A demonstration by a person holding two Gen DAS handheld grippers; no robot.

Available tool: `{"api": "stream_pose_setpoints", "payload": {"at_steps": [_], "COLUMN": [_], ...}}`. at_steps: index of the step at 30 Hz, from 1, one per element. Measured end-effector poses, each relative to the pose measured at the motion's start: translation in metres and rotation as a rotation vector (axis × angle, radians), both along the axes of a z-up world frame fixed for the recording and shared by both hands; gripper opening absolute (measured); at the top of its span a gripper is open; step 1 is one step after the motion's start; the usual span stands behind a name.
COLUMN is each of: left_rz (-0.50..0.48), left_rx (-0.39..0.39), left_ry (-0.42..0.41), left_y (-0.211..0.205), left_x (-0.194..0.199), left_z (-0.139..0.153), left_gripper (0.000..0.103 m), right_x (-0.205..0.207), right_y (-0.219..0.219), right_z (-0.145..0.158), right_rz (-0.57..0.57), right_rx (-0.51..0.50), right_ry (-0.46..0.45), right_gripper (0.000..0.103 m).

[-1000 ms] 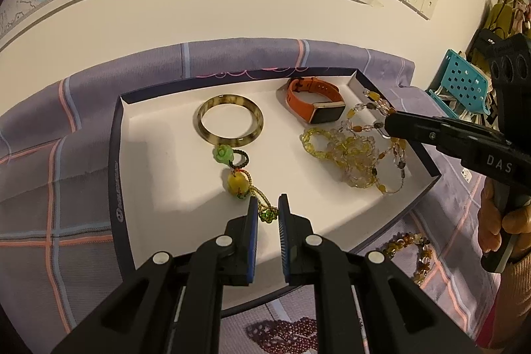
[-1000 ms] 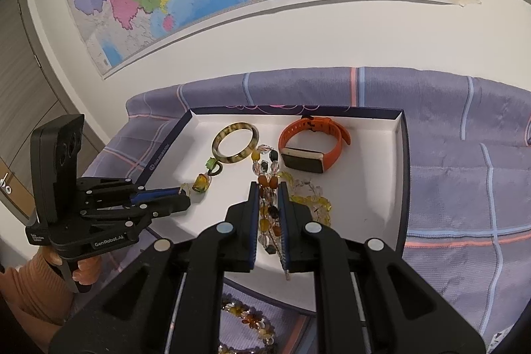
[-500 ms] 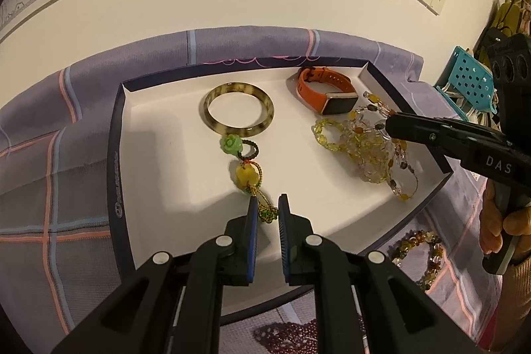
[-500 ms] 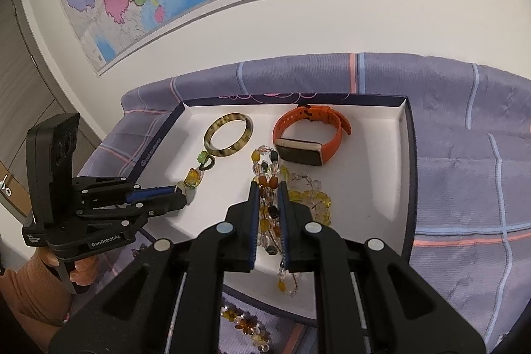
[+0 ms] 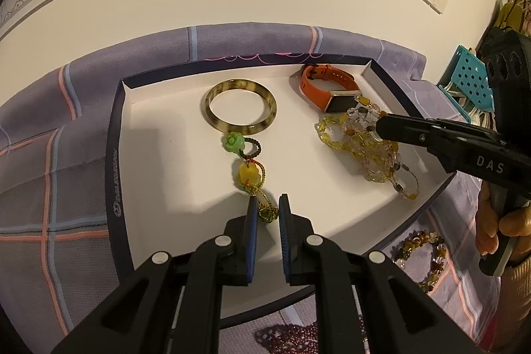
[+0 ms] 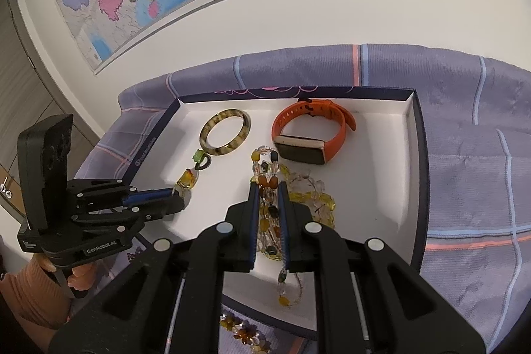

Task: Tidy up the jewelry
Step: 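Lower the gold pendant into the tray and open the left tool while the right tool lowers the necklace, then open the right tool to release the bead necklace into the tray, then withdraw both tools from the tray toward the remaining jewelry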

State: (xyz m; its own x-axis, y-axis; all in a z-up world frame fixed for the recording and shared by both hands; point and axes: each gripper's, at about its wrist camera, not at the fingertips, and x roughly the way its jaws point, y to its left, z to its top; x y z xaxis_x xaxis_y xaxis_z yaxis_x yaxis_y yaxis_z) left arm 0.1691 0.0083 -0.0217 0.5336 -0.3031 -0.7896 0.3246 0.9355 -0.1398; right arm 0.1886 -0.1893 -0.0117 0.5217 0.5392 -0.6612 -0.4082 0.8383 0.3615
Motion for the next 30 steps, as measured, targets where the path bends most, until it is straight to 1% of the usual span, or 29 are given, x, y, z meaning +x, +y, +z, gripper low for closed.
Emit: {"api": "stream_pose_setpoints", "payload": {"at_steps": [4, 6, 7, 8, 10, 12, 17, 18, 20, 21, 22, 25, 26, 28, 29, 30], "left_rz": [0.002, 0.002, 0.003, 0.004, 0.005, 0.006, 0.009, 0.009, 0.014, 0.018, 0.023, 0.030, 0.032, 0.039, 0.038, 0.036], "left_rx": [0.004, 0.009, 0.011, 0.013, 0.013, 0.013, 0.037, 0.043, 0.047, 0.050, 0.054, 0.062, 0.065, 0.074, 0.070, 0.060], "left_ry": [-0.003, -0.006, -0.008, -0.011, -0.013, -0.019, -0.053, -0.062, -0.076, -0.082, -0.088, -0.106, -0.112, -0.136, -0.143, -0.150], "left_y": [0.000, -0.001, -0.001, -0.001, -0.001, 0.000, -0.003, -0.004, -0.004, -0.004, -0.003, -0.001, -0.001, 0.001, 0.002, 0.005], "left_x": [0.000, 0.000, 0.000, -0.001, -0.002, -0.003, -0.010, -0.012, -0.015, -0.016, -0.018, -0.025, -0.028, -0.037, -0.041, -0.046], "left_z": [0.000, 0.001, 0.001, 0.001, 0.002, 0.003, 0.009, 0.011, 0.014, 0.016, 0.017, 0.021, 0.023, 0.027, 0.029, 0.031], "left_gripper": [0.011, 0.013, 0.017, 0.018, 0.018, 0.021, 0.035, 0.037, 0.048, 0.050, 0.054, 0.058, 0.063, 0.071, 0.073, 0.074], "right_x": [0.002, 0.002, 0.002, 0.002, 0.002, 0.002, 0.001, 0.000, -0.002, -0.004, -0.006, -0.014, -0.017, -0.028, -0.035, -0.040], "right_y": [0.001, 0.000, 0.001, 0.001, 0.001, 0.001, -0.002, -0.002, -0.004, -0.005, -0.007, -0.013, -0.015, -0.019, -0.022, -0.023], "right_z": [-0.002, -0.003, -0.004, -0.004, -0.004, -0.003, -0.003, -0.002, -0.001, 0.000, 0.001, 0.007, 0.009, 0.015, 0.018, 0.020], "right_rz": [0.000, -0.003, -0.002, -0.005, -0.006, -0.010, -0.019, -0.022, -0.029, -0.042, -0.048, -0.055, -0.055, -0.055, -0.052, -0.049], "right_rx": [0.006, 0.006, 0.005, 0.002, 0.000, 0.003, 0.001, -0.001, -0.004, -0.008, -0.010, -0.008, -0.007, -0.004, -0.001, -0.001], "right_ry": [0.008, 0.011, 0.014, 0.014, 0.012, 0.010, 0.010, 0.007, 0.003, -0.002, -0.006, -0.021, -0.025, -0.045, -0.054, -0.061], "right_gripper": [0.011, 0.012, 0.012, 0.012, 0.012, 0.013, 0.015, 0.017, 0.024, 0.034, 0.039, 0.041, 0.041, 0.046, 0.047, 0.049]}}
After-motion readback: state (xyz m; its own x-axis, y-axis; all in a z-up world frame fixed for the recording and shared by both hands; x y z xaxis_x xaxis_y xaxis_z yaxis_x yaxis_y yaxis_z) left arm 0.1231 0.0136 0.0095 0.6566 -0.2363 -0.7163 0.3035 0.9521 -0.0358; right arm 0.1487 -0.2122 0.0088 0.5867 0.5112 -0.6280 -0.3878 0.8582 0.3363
